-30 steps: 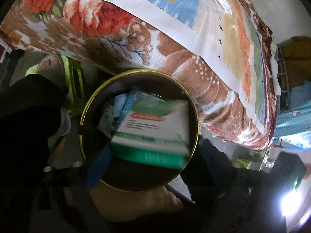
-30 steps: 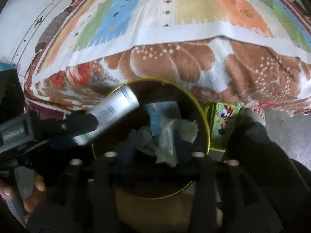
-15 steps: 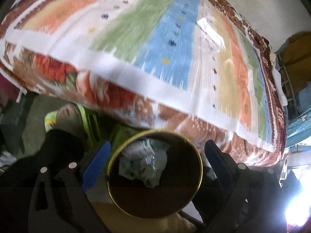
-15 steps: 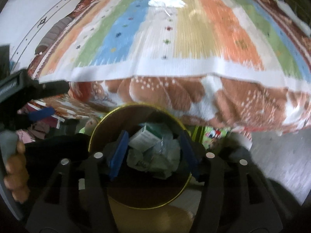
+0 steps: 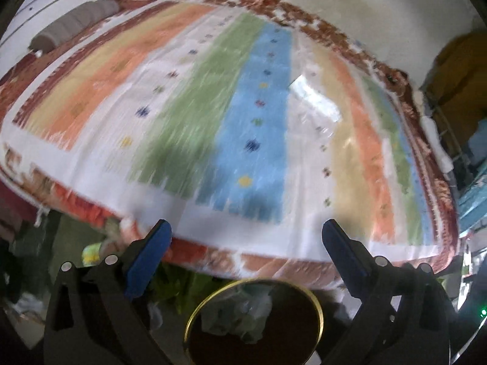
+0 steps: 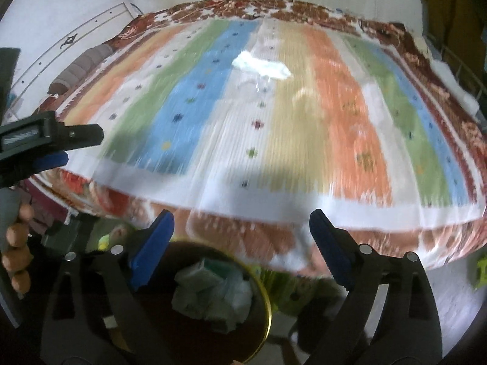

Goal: Collect trash
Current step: 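Move both tools back to the bed toward the white tissue and clear bag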

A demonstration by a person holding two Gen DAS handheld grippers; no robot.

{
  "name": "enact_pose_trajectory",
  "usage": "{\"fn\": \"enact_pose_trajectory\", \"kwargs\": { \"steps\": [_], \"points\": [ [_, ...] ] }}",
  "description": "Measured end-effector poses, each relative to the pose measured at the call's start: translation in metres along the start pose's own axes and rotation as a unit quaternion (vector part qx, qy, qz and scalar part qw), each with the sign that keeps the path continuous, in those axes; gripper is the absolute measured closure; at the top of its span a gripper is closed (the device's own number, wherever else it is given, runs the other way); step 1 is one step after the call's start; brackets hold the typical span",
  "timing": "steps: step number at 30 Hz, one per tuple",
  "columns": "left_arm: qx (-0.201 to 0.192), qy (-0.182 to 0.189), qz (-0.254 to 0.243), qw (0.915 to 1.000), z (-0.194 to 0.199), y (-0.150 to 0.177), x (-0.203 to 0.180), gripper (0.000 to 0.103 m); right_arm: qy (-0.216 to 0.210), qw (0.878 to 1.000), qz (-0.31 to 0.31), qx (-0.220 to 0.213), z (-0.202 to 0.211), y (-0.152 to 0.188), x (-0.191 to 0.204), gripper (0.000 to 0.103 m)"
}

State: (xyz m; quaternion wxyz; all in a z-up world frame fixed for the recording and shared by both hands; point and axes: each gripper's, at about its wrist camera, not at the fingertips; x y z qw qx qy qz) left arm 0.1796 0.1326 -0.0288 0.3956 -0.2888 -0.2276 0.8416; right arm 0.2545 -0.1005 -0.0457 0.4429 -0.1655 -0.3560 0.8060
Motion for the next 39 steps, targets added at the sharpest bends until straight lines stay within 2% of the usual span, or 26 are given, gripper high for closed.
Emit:
{"fn": "enact_pose_trajectory", "kwargs": {
  "steps": [5, 8, 10, 13, 18, 30, 32, 34, 39],
  "points": [
    [-0.034, 0.032, 0.001, 0.9989, -0.012, -0.027, -0.006, 0.006, -0.006, 1.000, -0.010, -0.015, -0.013, -0.019, -0.001, 0.013],
    [-0.028, 0.054, 0.010, 0.9981, -0.027, -0.038, -0.007, 0.006, -0.001, 1.000, 0.000, -0.027, -0.023, -0.030, 0.000, 0.010],
    [-0.007, 0.100, 0.017, 0.9948, -0.045, -0.045, -0.008, 0.006, -0.001, 0.999, 0.011, -0.030, -0.032, -0.035, 0.001, 0.009],
    [-0.016, 0.096, 0.011, 0.9952, -0.059, -0.052, -0.009, 0.006, 0.010, 0.999, 0.031, -0.042, -0.047, -0.044, 0.000, 0.009],
    [-0.040, 0.091, -0.017, 0.9949, -0.076, -0.069, -0.015, 0.006, 0.009, 0.998, 0.030, -0.050, -0.071, -0.057, -0.005, 0.009],
    [-0.027, 0.100, -0.041, 0.9937, -0.140, -0.106, -0.028, 0.007, 0.004, 0.999, 0.025, -0.043, -0.128, -0.092, -0.014, 0.011],
    [-0.027, 0.107, -0.051, 0.9926, -0.151, -0.109, -0.035, 0.007, 0.012, 0.999, 0.028, -0.037, -0.140, -0.097, -0.016, 0.017],
    [-0.028, 0.108, -0.052, 0.9924, -0.159, -0.111, -0.037, 0.007, 0.017, 0.999, 0.028, -0.035, -0.149, -0.100, -0.017, 0.019],
    [-0.037, 0.102, -0.031, 0.9936, -0.179, -0.112, -0.035, 0.009, 0.012, 0.999, 0.012, -0.029, -0.176, -0.106, -0.030, 0.030]
  ]
}}
Point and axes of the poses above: each gripper's, at about its wrist camera, not at the fingertips, and z roughly against the way its jaws point, x to its left, y to its underside, and after that the axes turned 12 degrees about -x, right-handed
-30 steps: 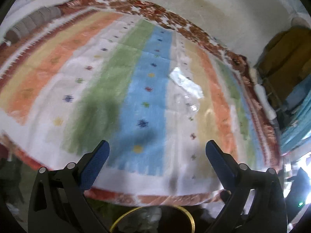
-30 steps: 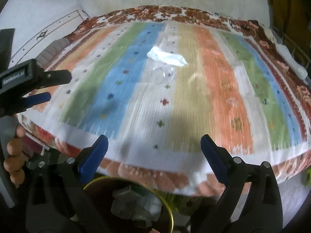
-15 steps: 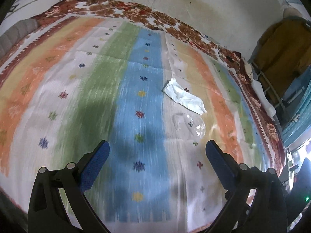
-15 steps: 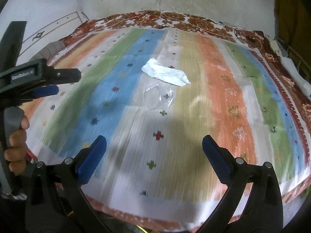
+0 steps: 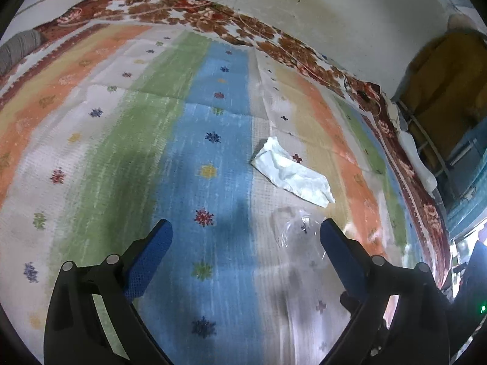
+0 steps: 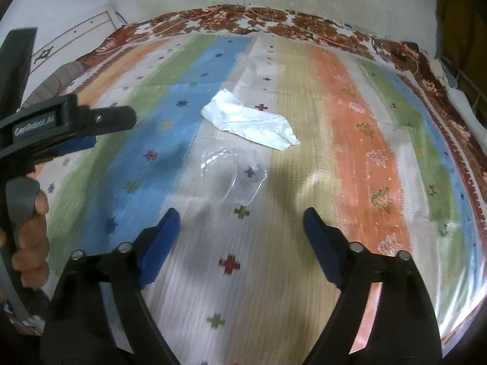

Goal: Collect trash
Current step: 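Grasp the white tissue with the left tool while the right tool grasps the clear bag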

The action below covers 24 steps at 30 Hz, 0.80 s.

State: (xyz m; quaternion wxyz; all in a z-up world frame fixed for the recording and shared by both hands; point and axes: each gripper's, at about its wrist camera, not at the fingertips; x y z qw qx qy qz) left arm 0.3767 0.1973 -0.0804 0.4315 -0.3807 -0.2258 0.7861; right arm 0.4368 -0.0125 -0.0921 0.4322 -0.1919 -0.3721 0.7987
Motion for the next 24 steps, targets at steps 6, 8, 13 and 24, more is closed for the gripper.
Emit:
{"fn": "enact_pose_trajectory", "kwargs": {
  "steps": [6, 8, 13, 24],
  "points": [
    [0.012, 0.021, -0.006, 0.9997, -0.027, -0.004, -0.008, 0.011, -0.012, 1.000, 0.008, -0.005, -0.028, 0.000, -0.007, 0.048],
    [0.018, 0.023, -0.018, 0.9994, -0.040, -0.006, -0.015, 0.011, -0.022, 1.000, 0.002, -0.002, -0.035, 0.000, -0.010, 0.060],
    [-0.013, 0.004, -0.012, 0.9998, -0.057, -0.022, -0.020, 0.015, -0.033, 0.999, -0.002, -0.013, -0.040, -0.002, -0.014, 0.081],
    [0.064, -0.018, -0.063, 0.9958, -0.137, -0.021, -0.044, 0.054, -0.043, 0.998, -0.032, -0.015, -0.038, 0.002, -0.040, 0.101]
  ]
}}
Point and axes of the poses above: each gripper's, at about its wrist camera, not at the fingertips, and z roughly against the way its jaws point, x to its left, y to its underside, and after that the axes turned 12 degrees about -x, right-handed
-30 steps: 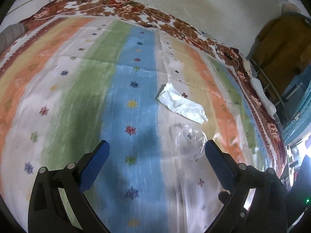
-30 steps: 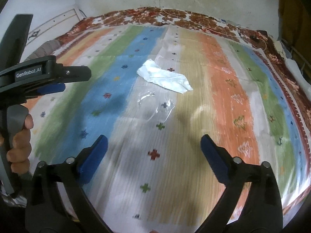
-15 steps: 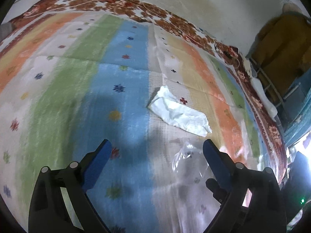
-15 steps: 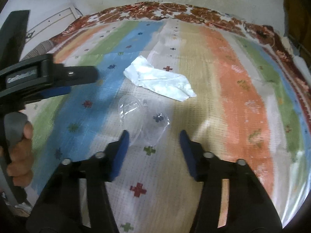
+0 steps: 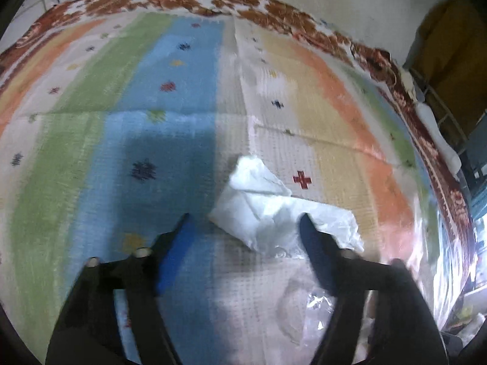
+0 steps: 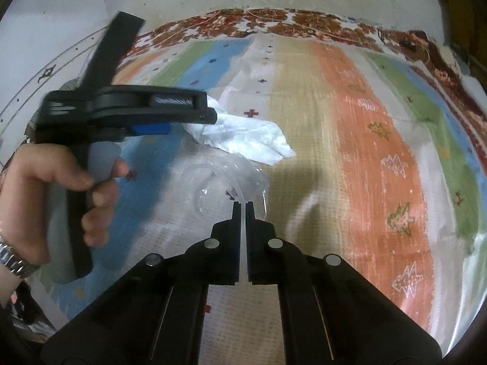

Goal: Collect trash
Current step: 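Grasp the white tissue with the left tool while the right tool grasps the clear bag, then carry the tissue and clear bag in both tools over the bin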

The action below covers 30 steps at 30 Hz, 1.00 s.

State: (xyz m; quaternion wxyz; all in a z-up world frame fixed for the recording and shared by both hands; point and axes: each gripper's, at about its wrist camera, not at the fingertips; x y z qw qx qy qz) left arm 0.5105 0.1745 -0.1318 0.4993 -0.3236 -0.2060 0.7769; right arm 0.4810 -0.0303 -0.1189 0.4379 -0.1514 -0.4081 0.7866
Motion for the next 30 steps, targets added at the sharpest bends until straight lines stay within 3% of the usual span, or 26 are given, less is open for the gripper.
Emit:
{"fn": "enact_pose_trajectory", "kwargs": {
  "steps": [2, 3, 5, 11, 18, 30],
  "points": [
    [0.004, -0.030, -0.028, 0.9991, -0.005, 0.007, -0.006, 0.082, 0.000, 1.000, 0.000, 0.002, 0.000, 0.001, -0.003, 0.101],
    [0.003, -0.028, -0.034, 0.9991, -0.005, 0.008, -0.008, 0.091, 0.000, 1.000, 0.002, 0.002, 0.001, 0.002, -0.004, 0.101],
    [-0.004, -0.021, -0.040, 0.9990, 0.001, 0.010, -0.011, 0.098, 0.004, 1.000, 0.008, 0.001, 0.003, 0.003, -0.003, 0.101],
    [-0.051, -0.002, -0.006, 0.9987, 0.047, 0.007, -0.006, 0.099, 0.010, 0.999, 0.035, 0.002, 0.018, -0.001, 0.004, 0.102],
    [-0.084, -0.002, -0.021, 0.9962, 0.117, 0.016, -0.018, 0.099, 0.012, 0.997, 0.073, -0.016, 0.058, -0.015, 0.024, 0.102],
    [-0.098, -0.010, -0.015, 0.9950, 0.225, 0.040, -0.007, 0.099, 0.000, 0.998, 0.054, -0.032, 0.142, -0.006, 0.037, 0.102]
  ]
}}
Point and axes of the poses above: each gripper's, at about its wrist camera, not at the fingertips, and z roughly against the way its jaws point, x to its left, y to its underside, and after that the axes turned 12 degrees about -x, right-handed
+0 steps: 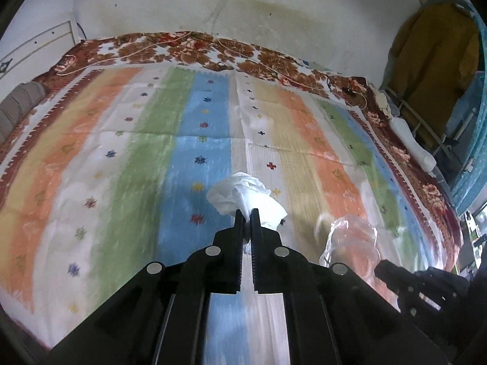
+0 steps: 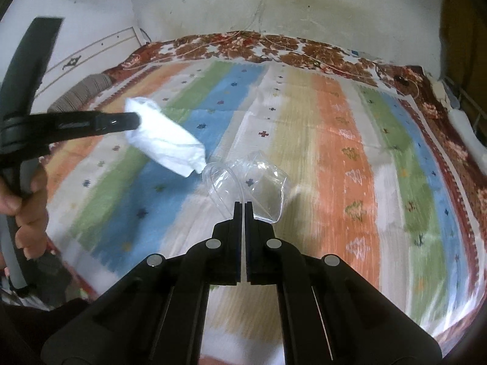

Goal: Collect trash
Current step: 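Carry the tissue and clear bag in both tools over the bin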

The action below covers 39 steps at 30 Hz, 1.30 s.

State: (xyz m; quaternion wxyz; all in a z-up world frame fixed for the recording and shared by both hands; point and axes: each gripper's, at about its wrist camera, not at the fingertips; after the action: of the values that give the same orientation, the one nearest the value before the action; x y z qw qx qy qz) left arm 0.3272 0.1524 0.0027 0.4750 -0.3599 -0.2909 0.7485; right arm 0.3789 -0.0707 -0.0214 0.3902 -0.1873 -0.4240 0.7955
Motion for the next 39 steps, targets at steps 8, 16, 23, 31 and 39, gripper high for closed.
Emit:
{"fn": "enact_pose_trajectory", "kwargs": {
  "steps": [8, 16, 23, 31, 39],
  "points": [
    [-0.021, 0.008, -0.021, 0.9995, 0.063, 0.012, -0.004, 0.099, -0.011, 1.000, -0.020, -0.009, 0.057, 0.007, 0.010, 0.102],
    [-0.011, 0.041, -0.006, 0.9991, 0.117, 0.040, -0.026, 0.099, -0.017, 1.000, -0.018, -0.014, 0.104, 0.017, 0.023, 0.102],
    [-0.036, 0.059, -0.026, 0.9973, 0.180, 0.070, -0.051, 0.099, -0.035, 0.999, -0.019, -0.024, 0.152, 0.036, 0.038, 0.102],
    [-0.044, 0.053, -0.054, 0.9962, 0.216, 0.102, -0.055, 0.099, -0.028, 0.999, -0.034, -0.015, 0.192, 0.075, 0.042, 0.102],
    [-0.017, 0.049, -0.038, 0.9979, 0.230, 0.135, -0.046, 0.099, -0.043, 0.999, -0.032, -0.006, 0.208, 0.106, 0.060, 0.102]
  ]
}}
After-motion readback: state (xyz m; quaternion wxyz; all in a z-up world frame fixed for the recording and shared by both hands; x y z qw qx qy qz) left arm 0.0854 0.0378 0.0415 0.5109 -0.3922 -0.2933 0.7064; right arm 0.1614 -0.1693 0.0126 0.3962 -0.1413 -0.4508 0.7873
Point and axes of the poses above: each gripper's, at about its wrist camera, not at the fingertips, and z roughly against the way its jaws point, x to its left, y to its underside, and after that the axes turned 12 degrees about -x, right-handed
